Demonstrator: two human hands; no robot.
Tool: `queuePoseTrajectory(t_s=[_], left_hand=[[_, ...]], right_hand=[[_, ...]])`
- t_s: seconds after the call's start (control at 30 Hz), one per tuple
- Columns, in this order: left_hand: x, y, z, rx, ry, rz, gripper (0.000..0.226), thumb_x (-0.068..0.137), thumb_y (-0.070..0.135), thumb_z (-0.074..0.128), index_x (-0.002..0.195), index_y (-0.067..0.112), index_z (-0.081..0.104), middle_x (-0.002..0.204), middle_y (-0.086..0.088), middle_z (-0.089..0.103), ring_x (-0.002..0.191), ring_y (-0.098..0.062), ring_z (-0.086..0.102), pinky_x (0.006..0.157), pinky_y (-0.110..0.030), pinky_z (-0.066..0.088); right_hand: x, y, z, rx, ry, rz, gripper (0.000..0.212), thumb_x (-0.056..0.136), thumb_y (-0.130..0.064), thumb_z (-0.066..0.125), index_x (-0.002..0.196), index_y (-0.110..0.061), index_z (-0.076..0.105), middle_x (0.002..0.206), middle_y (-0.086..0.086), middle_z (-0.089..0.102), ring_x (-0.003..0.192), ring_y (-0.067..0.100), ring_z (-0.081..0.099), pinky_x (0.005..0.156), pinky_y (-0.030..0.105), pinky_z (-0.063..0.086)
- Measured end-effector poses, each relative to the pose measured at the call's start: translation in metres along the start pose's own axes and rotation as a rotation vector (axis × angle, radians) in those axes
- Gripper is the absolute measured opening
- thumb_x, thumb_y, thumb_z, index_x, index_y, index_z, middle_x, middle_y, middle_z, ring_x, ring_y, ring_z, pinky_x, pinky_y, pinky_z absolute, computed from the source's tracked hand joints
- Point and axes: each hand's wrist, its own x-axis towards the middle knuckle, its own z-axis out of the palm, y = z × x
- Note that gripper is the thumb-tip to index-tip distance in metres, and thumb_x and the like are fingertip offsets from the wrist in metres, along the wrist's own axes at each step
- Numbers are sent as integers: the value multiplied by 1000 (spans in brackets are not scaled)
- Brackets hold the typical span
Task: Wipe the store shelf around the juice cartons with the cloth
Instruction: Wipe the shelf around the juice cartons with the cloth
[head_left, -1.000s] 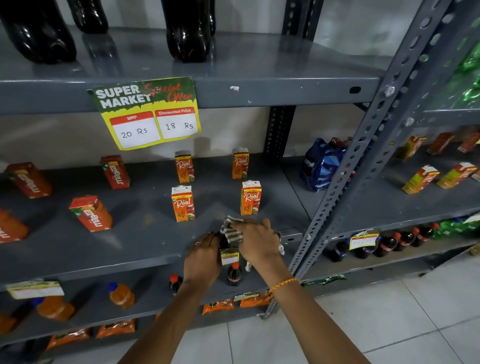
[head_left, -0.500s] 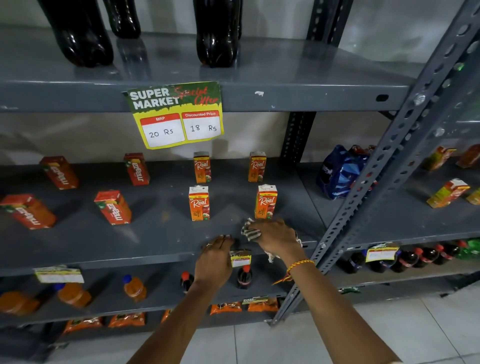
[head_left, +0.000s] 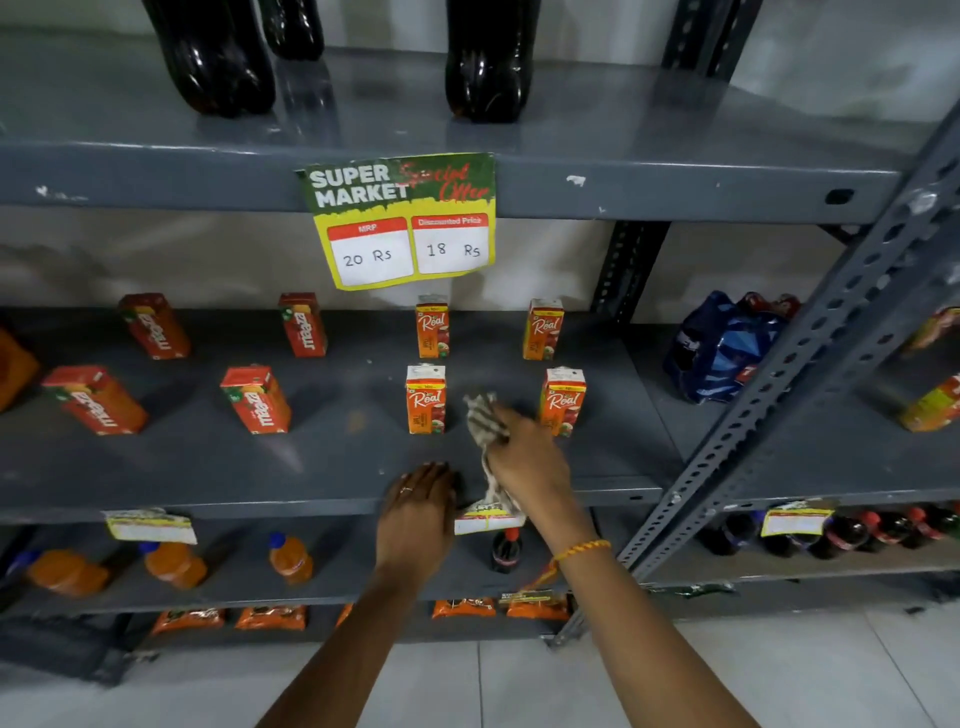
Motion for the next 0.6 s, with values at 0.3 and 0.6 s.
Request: queuePoseTrajectory(t_s=[0.3, 0.6], left_hand=[[3, -21, -3, -36, -205, 69, 52, 89, 10, 48, 140, 17, 36, 149, 1, 35, 139, -17, 27, 114, -30, 16], [10, -30, -12, -59, -195, 181, 74, 26, 10, 92, 96, 28, 74, 101, 15, 73, 93, -4, 67, 71, -15, 53]], right_hand=[[125, -35, 2, 137, 218, 145, 45, 89, 0, 49, 133, -9, 57, 128, 13, 65, 121, 27, 61, 95, 28, 51], [197, -29, 49, -434, 2, 185, 41, 89, -11, 63, 129, -9, 55, 140, 16, 50, 133, 36, 42, 101, 45, 47]])
